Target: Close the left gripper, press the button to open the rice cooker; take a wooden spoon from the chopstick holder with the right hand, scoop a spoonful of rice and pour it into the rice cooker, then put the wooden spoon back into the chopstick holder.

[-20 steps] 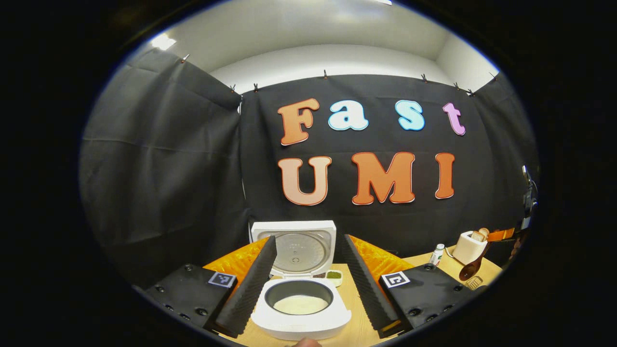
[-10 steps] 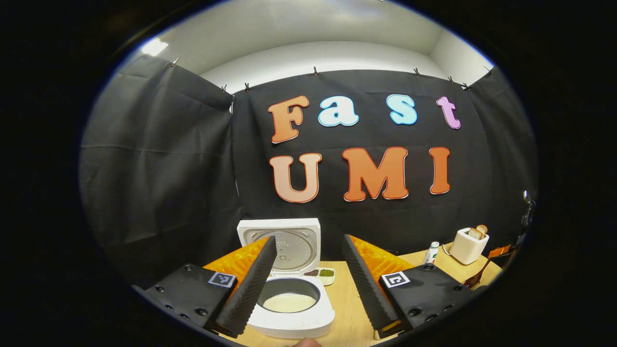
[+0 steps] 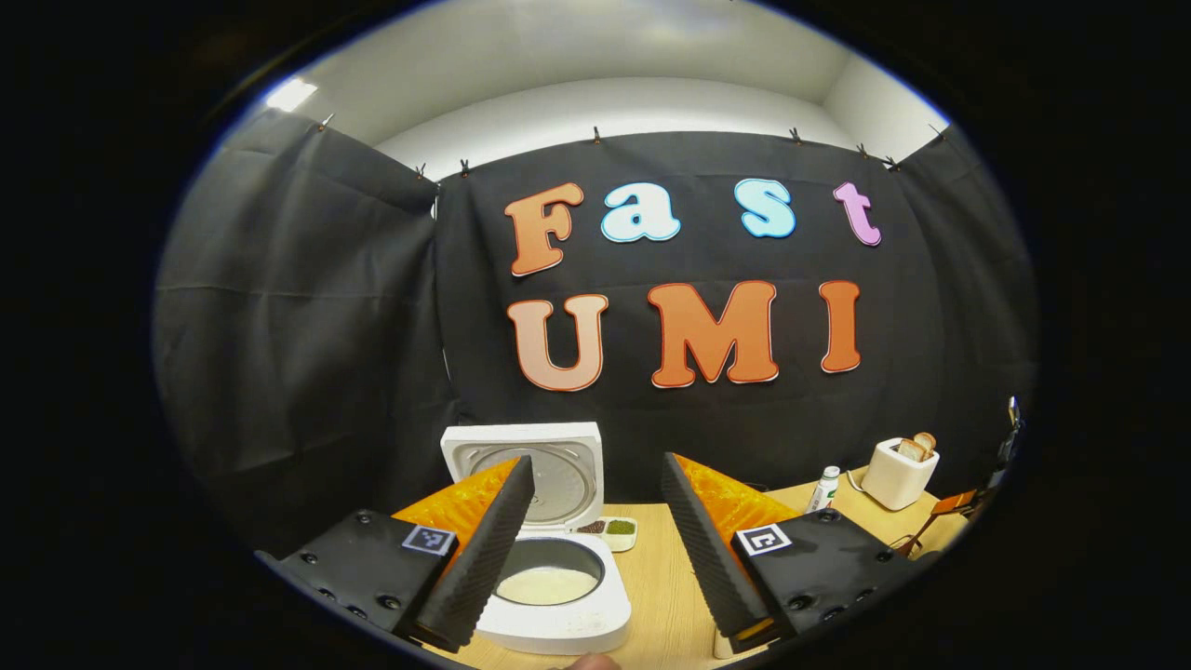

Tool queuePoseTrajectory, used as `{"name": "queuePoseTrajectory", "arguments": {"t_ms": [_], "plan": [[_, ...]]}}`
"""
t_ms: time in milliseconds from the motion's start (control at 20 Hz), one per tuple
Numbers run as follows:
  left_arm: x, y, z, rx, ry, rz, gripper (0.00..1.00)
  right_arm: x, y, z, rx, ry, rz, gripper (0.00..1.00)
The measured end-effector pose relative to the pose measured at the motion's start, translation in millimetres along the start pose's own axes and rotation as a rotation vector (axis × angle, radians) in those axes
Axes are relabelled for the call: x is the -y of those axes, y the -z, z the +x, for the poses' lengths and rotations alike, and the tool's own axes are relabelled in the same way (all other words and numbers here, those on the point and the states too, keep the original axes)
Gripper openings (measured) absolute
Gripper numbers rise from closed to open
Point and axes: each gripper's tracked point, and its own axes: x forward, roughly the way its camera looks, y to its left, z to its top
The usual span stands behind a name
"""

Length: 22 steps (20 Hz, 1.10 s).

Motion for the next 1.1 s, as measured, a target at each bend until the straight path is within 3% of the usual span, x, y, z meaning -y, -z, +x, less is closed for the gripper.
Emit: {"name": "queuePoseTrajectory", "arguments": {"t_ms": [100,200,250,300,450,550,850,1100], "plan": [[-1,5,4,-0.012,0.001,-0.003,0.94,8,-1,-1,0.007,-0.010,0.041,0.27],[-6,3,7,-0.007,-0.005,-0.007,0.94,23,2,-1,-0.005,0.033,0.040,0.31],[-13,-1,12,-0.003,-0.015,-0.009,0.94,30,2,-1,-0.007,0.058,0.030,0.40],[-19,-2,18,-0.002,-0.022,-0.017,0.94,33,0,-5,-0.012,0.075,0.022,0.34],[-46,-12,44,-0.015,-0.054,-0.057,0.94,40,-24,-17,0.034,0.123,-0.005,0.77],[-66,-19,68,-0.033,-0.077,-0.085,0.94,45,-48,-34,0.087,0.168,-0.056,0.89],[-108,-36,166,-0.105,-0.095,-0.100,0.93,4,-125,-107,0.265,0.226,-0.216,0.94],[-118,24,264,-0.303,-0.049,-0.199,0.94,-46,-143,-156,0.363,0.225,-0.317,0.94]]}}
